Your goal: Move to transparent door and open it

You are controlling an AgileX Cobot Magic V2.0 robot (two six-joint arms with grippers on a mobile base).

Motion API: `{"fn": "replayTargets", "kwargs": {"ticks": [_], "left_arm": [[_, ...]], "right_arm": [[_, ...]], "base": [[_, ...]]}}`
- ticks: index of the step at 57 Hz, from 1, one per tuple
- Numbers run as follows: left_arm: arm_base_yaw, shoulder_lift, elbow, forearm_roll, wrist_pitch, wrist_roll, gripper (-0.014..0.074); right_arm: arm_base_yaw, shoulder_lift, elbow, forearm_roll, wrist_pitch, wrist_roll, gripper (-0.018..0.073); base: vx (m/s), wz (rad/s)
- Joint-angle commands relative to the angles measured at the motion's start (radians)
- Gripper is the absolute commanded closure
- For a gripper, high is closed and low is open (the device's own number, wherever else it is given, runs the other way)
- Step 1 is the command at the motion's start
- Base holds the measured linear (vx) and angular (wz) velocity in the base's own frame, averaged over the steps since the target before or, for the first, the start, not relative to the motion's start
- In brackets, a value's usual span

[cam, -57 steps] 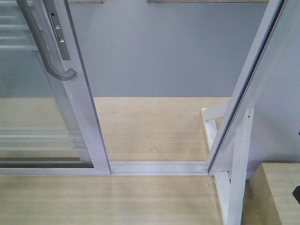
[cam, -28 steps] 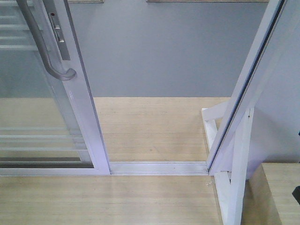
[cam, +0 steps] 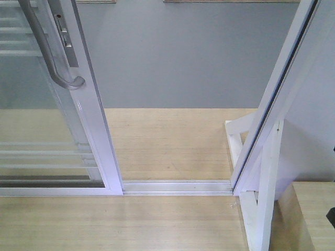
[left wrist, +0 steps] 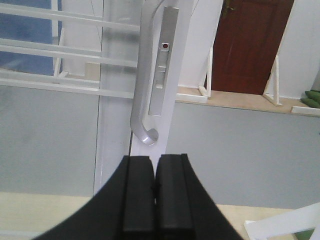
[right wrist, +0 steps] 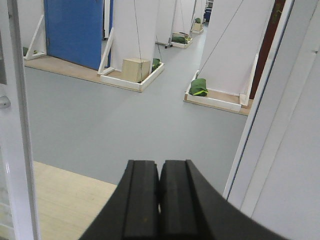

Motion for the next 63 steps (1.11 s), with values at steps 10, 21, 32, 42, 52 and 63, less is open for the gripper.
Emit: {"fn": "replayTargets", "kwargs": {"ticks": [10,21,32,42,52,63], "left_arm": [[-0.006,-0.164,0.123,0.003,-0.127,0.001,0.0600],[-0.005,-0.138,0.123,0.001,-0.123,0.000,0.0600],[-0.005,-0.137,0.124,0.000,-0.127,-0.001,0.0600],[-0.005,-0.137,0.127,-0.071,-0.125,0.061,0.0600],[-0.005,-0.137,0.128,-0.217,-0.122,0.129,0.0600],[-0.005,-0.137,0.128,-0.217,-0.122,0.129,0.0600]], "right_arm": [[-0.006,0.011,-0.028,-0.004,-0.078,0.000,0.0446],[-0.006,0.011,-0.028,-0.004,-0.078,0.000,0.0446],[-0.006,0.011,-0.028,-0.004,-0.079,0.000,0.0446],[-0.006,0.011,-0.028,-0.004,-0.079,0.000,0.0446],[-0.006,0.011,-0.028,-0.004,-0.079,0.000,0.0446],[-0.006,0.011,-0.028,-0.004,-0.079,0.000,0.0446]], "base": [[0.00,0.00],[0.00,0.00],[0.00,0.00],[0.00,0.00],[0.00,0.00],[0.00,0.00]]}}
